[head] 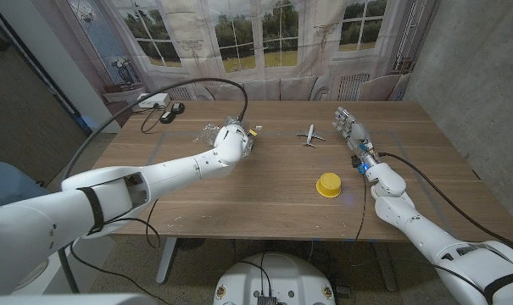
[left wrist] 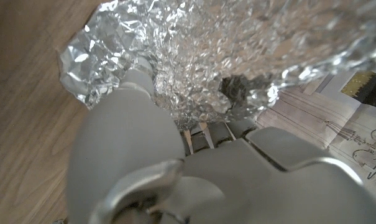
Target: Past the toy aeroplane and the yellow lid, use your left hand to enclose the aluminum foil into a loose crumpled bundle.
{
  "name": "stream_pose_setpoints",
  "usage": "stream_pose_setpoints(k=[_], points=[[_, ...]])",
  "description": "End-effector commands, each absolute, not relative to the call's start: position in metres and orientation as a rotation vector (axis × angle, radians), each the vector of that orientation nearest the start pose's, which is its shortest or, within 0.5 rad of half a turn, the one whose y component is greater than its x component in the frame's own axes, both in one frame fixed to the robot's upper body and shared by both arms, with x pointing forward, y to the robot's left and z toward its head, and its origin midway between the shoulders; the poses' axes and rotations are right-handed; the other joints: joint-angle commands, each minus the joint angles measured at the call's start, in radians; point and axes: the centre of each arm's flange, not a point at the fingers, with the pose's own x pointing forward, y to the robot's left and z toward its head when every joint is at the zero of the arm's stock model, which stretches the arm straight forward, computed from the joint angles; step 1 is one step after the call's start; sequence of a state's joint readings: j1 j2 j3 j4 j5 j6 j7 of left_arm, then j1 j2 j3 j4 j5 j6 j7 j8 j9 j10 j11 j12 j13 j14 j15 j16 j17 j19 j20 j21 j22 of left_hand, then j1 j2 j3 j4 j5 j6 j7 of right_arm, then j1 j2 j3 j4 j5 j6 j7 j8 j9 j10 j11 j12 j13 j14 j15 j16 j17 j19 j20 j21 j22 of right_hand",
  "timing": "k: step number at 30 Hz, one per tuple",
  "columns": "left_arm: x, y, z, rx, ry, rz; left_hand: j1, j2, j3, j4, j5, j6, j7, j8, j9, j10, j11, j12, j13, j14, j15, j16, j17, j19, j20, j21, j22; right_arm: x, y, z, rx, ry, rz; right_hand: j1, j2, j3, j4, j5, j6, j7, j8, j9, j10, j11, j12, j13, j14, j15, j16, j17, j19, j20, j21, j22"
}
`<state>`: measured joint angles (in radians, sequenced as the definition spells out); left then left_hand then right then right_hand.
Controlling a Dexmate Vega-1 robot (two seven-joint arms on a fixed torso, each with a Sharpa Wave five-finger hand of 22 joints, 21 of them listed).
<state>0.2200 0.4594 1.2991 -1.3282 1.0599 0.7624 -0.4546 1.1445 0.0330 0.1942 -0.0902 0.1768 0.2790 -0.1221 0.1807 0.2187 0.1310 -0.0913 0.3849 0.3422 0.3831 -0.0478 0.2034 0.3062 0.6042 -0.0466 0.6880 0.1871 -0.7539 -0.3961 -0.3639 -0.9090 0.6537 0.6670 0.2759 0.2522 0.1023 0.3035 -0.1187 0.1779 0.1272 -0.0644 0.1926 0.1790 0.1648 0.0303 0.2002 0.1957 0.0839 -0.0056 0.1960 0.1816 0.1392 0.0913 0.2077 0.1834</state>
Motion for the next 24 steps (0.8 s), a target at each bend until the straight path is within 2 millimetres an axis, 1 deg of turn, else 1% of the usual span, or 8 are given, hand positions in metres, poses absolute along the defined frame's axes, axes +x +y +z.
stream_pose_setpoints(k=[1,3,5,10,15,16,20,24], points=[[0.689,0.117,0.035,2.127,0.032,0.181,-0.118,-0.063,-0.067,0.028,0.021,-0.263,-0.071,-0.015,-0.024,-0.08,0.005,-0.065,-0.02,-0.088,-0.026,-0.009,-0.044,-0.088,0.075,-0.049,-0.008,0.662,-0.314,-0.057,0.027,-0.759,0.23,-0.001,0.006,0.01,-0.002,0.007,0.006,0.002,0.001,0.004,0.009,-0.004,0.006,0.002,0.007,0.006,0.002,0.002,0.004,0.002,0.003,0.002],[0.689,0.117,0.036,2.134,0.065,0.159,-0.149,-0.075,-0.086,0.038,0.025,-0.288,-0.08,-0.009,-0.026,-0.099,0.012,-0.077,-0.023,-0.114,-0.016,-0.014,-0.053,-0.112,0.094,-0.065,-0.009,0.662,-0.314,-0.057,0.027,-0.761,0.227,-0.001,0.007,0.01,-0.002,0.007,0.007,0.002,0.001,0.004,0.009,-0.003,0.005,0.002,0.008,0.006,0.002,0.002,0.004,0.002,0.003,0.002],[0.689,0.119,0.038,2.124,0.076,0.141,-0.202,-0.091,-0.117,0.057,0.04,-0.333,-0.084,-0.004,-0.029,-0.122,0.021,-0.096,-0.03,-0.163,0.016,-0.018,-0.071,-0.168,0.141,-0.102,-0.011,0.662,-0.315,-0.057,0.025,-0.761,0.226,-0.002,0.007,0.01,-0.002,0.007,0.007,0.001,0.001,0.004,0.009,-0.003,0.005,0.002,0.008,0.008,0.002,0.002,0.004,0.002,0.003,0.002],[0.686,0.125,0.046,2.088,0.084,0.122,-0.253,-0.105,-0.149,0.079,0.061,-0.347,-0.095,0.004,-0.03,-0.128,0.021,-0.108,-0.037,-0.211,0.047,-0.02,-0.087,-0.228,0.201,-0.146,-0.011,0.662,-0.315,-0.057,0.026,-0.759,0.223,-0.003,0.008,0.011,-0.001,0.007,0.007,0.001,0.001,0.004,0.009,-0.003,0.005,0.002,0.008,0.008,0.002,0.003,0.004,0.002,0.003,0.002],[0.679,0.142,0.062,1.926,0.058,0.07,-0.304,-0.083,-0.162,0.109,0.071,-0.328,-0.096,0.013,-0.03,-0.116,0.002,-0.108,-0.043,-0.235,0.045,-0.016,-0.094,-0.269,0.218,-0.177,-0.011,0.664,-0.315,-0.058,0.025,-0.754,0.219,-0.004,0.008,0.011,0.0,0.006,0.007,0.001,0.001,0.004,0.008,-0.004,0.004,0.002,0.007,0.01,0.001,0.003,0.001,0.001,0.002,0.002],[0.676,0.145,0.066,1.895,0.046,0.073,-0.321,-0.074,-0.166,0.12,0.072,-0.323,-0.096,0.015,-0.03,-0.117,0.008,-0.11,-0.044,-0.236,0.046,-0.014,-0.096,-0.272,0.224,-0.183,-0.011,0.664,-0.315,-0.058,0.025,-0.753,0.219,-0.004,0.008,0.011,0.0,0.006,0.007,0.001,0.0,0.004,0.008,-0.003,0.004,0.002,0.007,0.009,0.001,0.003,0.0,0.0,0.002,0.002],[0.666,0.154,0.082,1.795,-0.014,0.087,-0.341,-0.066,-0.171,0.131,0.073,-0.312,-0.095,0.018,-0.03,-0.109,0.017,-0.109,-0.047,-0.238,0.05,-0.012,-0.099,-0.281,0.235,-0.192,-0.011,0.666,-0.314,-0.059,0.025,-0.751,0.219,-0.004,0.008,0.012,0.0,0.006,0.009,0.001,0.001,0.004,0.007,-0.004,0.004,0.002,0.007,0.01,0.001,0.003,-0.003,-0.001,0.001,0.002],[0.656,0.16,0.097,1.722,-0.057,0.091,-0.361,-0.063,-0.178,0.141,0.074,-0.295,-0.096,0.022,-0.03,-0.095,0.017,-0.108,-0.052,-0.237,0.051,-0.009,-0.105,-0.31,0.255,-0.214,-0.01,0.666,-0.313,-0.059,0.03,-0.753,0.22,-0.005,0.008,0.012,0.0,0.006,0.011,0.0,0.001,0.004,0.008,-0.003,0.004,0.002,0.007,0.011,0.001,0.003,-0.003,-0.001,0.001,0.002]])
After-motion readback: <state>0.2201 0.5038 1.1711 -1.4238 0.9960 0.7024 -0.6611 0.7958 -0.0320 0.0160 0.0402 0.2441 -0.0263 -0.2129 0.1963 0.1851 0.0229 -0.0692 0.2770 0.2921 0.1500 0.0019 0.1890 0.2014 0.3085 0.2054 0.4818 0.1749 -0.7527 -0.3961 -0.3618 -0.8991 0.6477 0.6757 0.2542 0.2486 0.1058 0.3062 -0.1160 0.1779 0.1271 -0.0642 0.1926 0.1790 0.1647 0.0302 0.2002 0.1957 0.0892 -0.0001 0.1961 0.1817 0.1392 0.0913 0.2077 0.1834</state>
